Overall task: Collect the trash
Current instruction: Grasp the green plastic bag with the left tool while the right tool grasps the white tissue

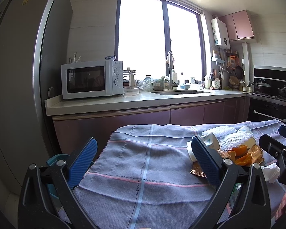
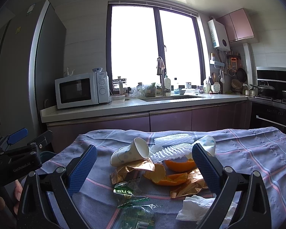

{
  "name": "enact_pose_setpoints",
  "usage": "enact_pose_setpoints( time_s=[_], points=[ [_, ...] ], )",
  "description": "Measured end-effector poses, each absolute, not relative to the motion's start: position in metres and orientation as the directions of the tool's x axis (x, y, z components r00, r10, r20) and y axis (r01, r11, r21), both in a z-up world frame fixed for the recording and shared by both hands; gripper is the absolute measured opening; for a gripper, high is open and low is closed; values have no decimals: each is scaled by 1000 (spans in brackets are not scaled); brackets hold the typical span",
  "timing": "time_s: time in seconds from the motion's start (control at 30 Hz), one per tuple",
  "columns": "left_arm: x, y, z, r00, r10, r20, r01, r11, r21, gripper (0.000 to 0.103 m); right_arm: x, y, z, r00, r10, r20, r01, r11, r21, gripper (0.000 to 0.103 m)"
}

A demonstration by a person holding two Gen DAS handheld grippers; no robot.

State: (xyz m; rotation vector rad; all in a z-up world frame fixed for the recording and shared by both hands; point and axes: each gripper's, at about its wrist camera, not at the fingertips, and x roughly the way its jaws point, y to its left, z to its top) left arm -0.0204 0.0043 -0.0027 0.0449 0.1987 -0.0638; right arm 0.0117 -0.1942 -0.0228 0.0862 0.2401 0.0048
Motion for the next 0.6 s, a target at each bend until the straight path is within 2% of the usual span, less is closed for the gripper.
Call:
enact_pose_setpoints(
  time_s=[0.2,0.6],
  points=[
    [-11,-1,-7,962,-121,-247,132,991,30,97,12,-218,-28,958,-24,-287,54,994,94,97],
    [24,-37,-27,865,-288,-410,328,944,30,97,16,-275,-63,881,-34,-471,121,980,156,97]
  ],
)
